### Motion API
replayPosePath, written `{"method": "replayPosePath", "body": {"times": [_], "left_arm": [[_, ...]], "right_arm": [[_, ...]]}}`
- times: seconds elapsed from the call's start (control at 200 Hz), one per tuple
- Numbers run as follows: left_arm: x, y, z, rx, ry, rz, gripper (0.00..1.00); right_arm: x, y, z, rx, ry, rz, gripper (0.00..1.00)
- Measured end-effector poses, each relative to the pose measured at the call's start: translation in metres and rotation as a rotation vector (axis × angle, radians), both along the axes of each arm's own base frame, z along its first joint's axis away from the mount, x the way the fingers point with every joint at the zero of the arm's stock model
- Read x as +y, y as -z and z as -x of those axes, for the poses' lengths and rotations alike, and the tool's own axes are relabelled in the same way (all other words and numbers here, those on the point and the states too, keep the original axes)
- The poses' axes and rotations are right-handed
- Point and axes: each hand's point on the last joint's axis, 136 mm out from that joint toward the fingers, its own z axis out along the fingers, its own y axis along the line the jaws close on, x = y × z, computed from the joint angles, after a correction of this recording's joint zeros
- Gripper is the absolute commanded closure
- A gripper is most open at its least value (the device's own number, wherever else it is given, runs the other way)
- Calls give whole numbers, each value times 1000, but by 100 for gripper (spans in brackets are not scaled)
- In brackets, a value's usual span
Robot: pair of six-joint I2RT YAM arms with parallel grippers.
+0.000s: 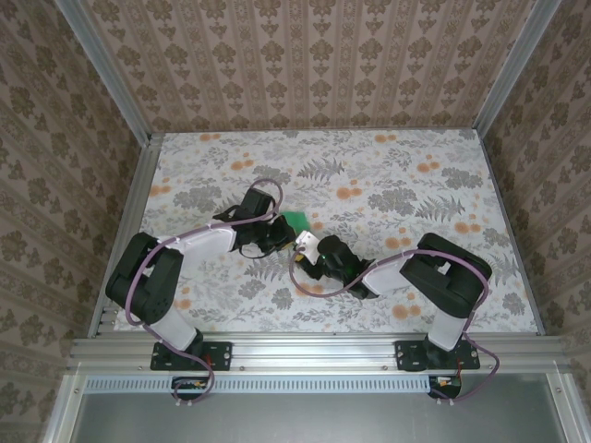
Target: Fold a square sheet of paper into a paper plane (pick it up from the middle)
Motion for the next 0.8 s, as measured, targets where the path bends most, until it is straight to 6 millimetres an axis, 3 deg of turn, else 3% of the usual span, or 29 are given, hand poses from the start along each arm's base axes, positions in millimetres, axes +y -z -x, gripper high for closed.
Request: {"method": "replayPosePath", "body": {"times": [0.23,0.48,0.585,0.8], "left_arm": [[2,2,2,13,-3,-12,91],[3,3,1,12,-6,-17,90],[4,4,2,16,-8,-22,84],[14,6,-2,20,-33,-44,58]], "right_arm": [[-1,-11,-9,-49,34,-22,64],[0,-13,-11,-69,29,-20,78],[2,-13,-10,-70,18,-22,84],[3,-13,-9,-29,8,-63,90]]}}
